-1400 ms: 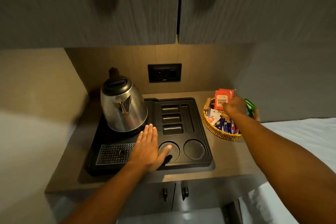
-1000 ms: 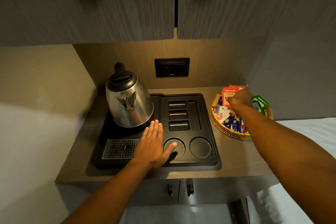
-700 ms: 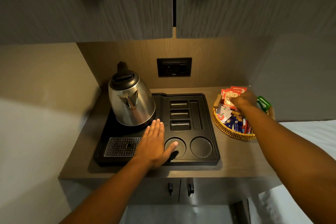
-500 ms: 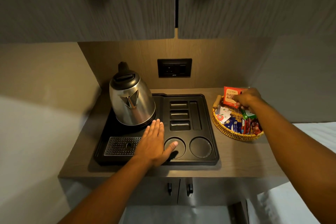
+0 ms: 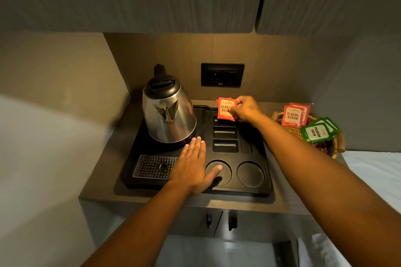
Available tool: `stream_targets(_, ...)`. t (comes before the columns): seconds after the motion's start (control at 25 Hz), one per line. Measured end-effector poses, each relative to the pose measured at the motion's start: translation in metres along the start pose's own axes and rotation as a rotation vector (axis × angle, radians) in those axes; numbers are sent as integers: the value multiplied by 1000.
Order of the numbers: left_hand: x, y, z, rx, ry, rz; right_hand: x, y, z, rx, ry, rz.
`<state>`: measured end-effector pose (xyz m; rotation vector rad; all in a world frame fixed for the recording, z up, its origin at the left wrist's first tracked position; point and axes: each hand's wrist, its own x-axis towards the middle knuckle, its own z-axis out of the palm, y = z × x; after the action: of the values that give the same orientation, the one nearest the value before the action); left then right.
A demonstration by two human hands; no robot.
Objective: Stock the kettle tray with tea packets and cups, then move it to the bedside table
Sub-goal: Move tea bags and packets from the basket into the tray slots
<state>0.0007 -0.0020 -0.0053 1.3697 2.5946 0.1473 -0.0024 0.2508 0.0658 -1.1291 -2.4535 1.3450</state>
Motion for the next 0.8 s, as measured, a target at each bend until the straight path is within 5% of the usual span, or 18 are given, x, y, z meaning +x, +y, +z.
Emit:
stream_targets(0.36, 3, 0, 4, -34, 33, 8, 14, 10, 24, -208, 34, 65)
stream_targets(0.56, 4, 0, 8, -29, 40, -3, -28, 68, -72, -479, 445, 84)
stream_targets(0.8, 2, 1, 6, -22, 43, -5, -64, 131, -142, -831, 383, 388)
